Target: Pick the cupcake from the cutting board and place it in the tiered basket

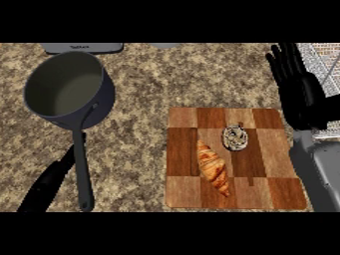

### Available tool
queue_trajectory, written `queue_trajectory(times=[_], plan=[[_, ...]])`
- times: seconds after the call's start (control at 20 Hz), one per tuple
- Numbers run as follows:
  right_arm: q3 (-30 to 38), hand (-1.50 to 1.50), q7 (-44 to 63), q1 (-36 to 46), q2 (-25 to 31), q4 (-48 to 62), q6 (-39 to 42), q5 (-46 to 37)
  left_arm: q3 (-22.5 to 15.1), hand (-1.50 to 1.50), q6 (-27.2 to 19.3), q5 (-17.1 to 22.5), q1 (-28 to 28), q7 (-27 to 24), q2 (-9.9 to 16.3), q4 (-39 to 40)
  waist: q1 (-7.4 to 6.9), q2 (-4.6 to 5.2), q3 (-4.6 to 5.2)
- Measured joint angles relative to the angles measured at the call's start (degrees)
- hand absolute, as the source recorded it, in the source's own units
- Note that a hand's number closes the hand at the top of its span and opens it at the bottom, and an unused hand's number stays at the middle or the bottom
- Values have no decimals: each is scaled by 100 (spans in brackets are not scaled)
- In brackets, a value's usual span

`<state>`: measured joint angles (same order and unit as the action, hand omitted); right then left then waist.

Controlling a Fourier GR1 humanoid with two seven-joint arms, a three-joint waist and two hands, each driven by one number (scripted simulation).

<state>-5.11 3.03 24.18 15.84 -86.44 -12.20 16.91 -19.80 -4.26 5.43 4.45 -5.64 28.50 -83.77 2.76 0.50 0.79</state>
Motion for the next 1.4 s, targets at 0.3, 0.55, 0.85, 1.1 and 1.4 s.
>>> queue_trajectory(times=[0.3, 0.55, 0.85, 1.1, 1.4], plan=[[-728, -150, 101, 210, -360, 606, 308, -349, 215, 0, 41, 297, -592, -108, -551, 114, -315, 1, -57], [-1236, -150, -363, 234, -852, 1593, 284, -842, 247, 0, -13, 489, -988, -105, -1105, 360, -355, 9, -67], [-1390, -150, -815, 256, -757, 1445, 444, -1314, 396, 0, 55, 531, -1083, -95, -1318, 533, -288, -42, -76], [-1690, -150, 146, 654, 284, 857, 793, -2066, 537, 0, 59, 600, -1036, -87, -1296, 557, -196, -110, -58], [-2487, -150, 1481, 1174, 1590, 400, 2066, -2955, 613, 0, 99, 634, -1053, -79, -1260, 623, -123, -163, -38]])
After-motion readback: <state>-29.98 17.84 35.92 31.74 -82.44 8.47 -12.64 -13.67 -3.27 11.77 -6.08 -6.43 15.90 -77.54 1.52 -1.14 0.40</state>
